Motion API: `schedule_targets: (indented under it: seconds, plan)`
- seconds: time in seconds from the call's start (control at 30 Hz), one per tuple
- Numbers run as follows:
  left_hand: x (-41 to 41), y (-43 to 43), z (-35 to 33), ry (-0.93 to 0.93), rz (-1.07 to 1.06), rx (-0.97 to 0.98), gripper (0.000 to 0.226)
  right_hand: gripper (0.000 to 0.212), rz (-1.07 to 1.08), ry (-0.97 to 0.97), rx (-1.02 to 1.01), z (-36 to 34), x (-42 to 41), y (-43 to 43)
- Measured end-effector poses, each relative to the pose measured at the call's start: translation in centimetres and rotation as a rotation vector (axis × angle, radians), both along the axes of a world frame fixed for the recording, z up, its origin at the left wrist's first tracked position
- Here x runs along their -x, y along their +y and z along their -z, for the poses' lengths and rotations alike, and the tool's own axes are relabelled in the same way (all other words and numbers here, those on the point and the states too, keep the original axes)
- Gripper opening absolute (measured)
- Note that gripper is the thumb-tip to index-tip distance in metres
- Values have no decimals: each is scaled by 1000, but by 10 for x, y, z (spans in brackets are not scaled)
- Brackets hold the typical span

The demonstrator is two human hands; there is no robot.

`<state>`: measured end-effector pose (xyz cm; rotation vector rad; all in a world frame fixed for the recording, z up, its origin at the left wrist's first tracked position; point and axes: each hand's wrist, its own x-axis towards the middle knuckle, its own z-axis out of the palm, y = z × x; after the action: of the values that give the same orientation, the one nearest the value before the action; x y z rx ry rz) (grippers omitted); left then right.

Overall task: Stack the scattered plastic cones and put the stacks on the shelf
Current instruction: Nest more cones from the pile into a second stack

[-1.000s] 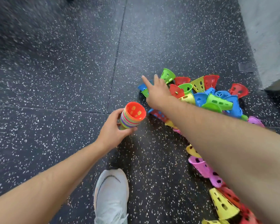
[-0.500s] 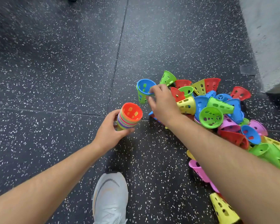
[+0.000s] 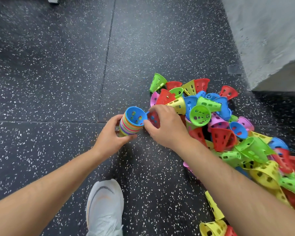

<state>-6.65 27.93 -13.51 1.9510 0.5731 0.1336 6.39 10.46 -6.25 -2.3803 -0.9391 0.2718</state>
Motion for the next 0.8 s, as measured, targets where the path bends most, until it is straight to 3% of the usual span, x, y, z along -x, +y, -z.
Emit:
schedule_targets:
  seconds: [0.23,0.4,0.5,0.8]
  plan:
    - [-15,-7,0,4,32,20,73,39,144,-167,293,5,-71,19]
    - [-24,-2,-3,2,44,31,74,26,186,-111,546,19,-103,34]
    - [-26,2,-4,10,45,15,72,16,153,-108,505,27,-98,32]
    - [-15,1,4,29,81,5,72,20,79,-5,359,26,-61,7]
